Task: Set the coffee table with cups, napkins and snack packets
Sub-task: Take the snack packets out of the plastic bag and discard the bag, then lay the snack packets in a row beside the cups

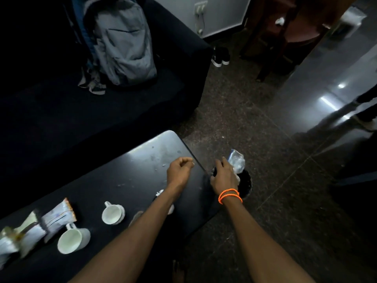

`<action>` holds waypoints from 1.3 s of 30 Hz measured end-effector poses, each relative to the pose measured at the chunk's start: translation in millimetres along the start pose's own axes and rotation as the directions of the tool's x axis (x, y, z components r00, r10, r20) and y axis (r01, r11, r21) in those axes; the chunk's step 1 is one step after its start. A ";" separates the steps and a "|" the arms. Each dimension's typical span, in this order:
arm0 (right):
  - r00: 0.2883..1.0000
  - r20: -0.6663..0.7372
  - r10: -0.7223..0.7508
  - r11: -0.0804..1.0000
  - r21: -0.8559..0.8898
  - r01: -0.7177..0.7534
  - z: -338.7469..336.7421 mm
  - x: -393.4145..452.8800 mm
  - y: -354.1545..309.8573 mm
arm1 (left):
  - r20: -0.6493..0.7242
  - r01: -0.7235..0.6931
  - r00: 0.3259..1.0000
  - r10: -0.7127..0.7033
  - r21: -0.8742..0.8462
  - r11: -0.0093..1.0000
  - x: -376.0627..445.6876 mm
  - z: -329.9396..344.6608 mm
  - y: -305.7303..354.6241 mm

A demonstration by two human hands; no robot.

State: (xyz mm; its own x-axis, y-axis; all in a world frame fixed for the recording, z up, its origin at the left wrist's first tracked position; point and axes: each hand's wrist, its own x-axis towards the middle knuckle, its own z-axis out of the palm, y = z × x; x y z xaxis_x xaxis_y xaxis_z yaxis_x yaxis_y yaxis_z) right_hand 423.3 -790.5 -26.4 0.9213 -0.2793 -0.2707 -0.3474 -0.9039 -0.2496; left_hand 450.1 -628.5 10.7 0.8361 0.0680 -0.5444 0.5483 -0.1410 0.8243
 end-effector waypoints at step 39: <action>0.629 0.407 -0.662 0.740 0.225 0.634 244.3 -203.4 -520.5 | -0.376 0.354 0.660 -0.651 -0.609 0.710 -41.9 -529.0 -234.4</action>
State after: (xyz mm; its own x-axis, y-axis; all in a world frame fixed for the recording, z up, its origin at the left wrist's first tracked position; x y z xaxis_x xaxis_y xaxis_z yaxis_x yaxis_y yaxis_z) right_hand 374.1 -184.0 -68.6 0.7384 0.5549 -0.3831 0.2877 -0.7731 -0.5652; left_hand 297.5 -75.9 -77.7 0.2027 0.5076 -0.8374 0.6978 0.5251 0.4872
